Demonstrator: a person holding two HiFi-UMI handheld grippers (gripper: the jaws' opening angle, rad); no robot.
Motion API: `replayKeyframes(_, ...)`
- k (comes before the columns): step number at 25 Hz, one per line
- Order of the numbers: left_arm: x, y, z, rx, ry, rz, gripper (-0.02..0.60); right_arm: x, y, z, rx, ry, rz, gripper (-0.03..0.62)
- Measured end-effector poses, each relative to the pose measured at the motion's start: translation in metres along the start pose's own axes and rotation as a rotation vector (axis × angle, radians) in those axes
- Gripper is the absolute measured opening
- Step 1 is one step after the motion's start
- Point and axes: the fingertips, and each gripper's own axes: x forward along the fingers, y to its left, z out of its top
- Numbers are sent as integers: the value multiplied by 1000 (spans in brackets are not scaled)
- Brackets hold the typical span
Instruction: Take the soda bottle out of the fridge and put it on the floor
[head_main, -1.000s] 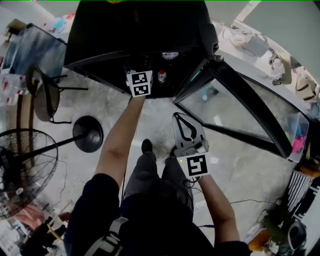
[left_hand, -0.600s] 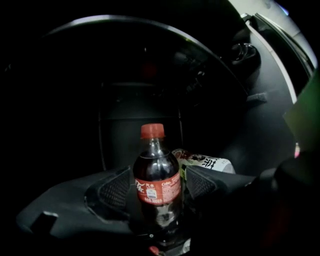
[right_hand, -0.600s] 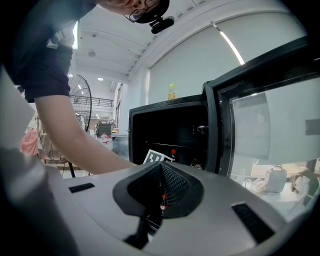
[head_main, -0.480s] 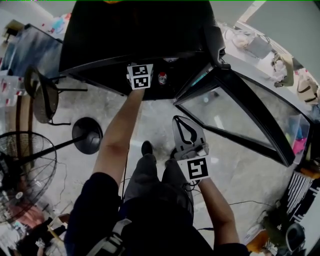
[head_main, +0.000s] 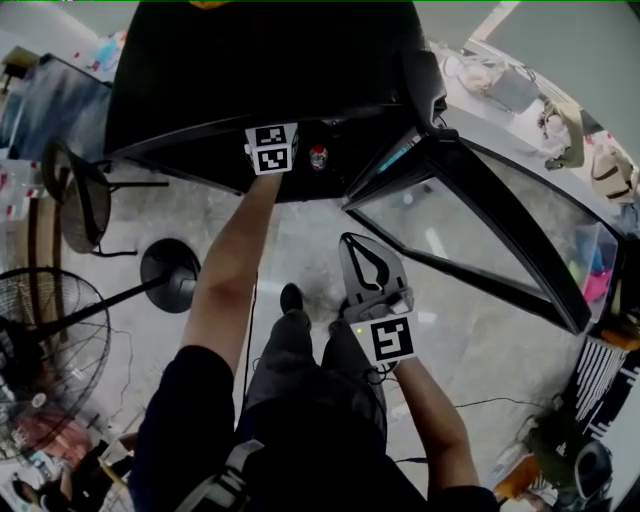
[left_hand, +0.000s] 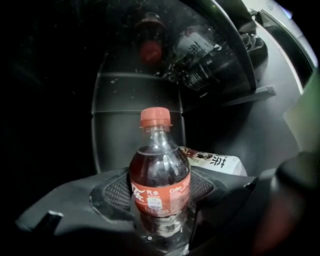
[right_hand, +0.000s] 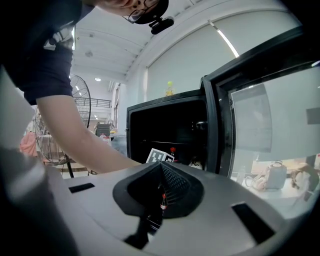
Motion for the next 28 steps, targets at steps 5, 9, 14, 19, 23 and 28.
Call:
replayKeyframes(5,1,1,-5,-25,25,3,319,0,-1,-4,0,7,2,18)
replayKeyframes(9,-7,2,-2,-18,19,15,316,-4,-1,-5,1,12,3,18)
replayKeyframes(14,-28,-7,3,9,4,-23,316,-8,-1,-8,1,22,3,18)
replayKeyframes(19,-70,-17,17,49,-37,-63,316,-13,-2,-13,16,30,0,18)
replayKeyframes(23,-114,-25,15,70,-41,-101,316,-16,-2,-22,7,48,7,18)
replayKeyframes(28,-160,-31,-8,58,-18,-129,315,-14,-1,-42,-16,61,25,20)
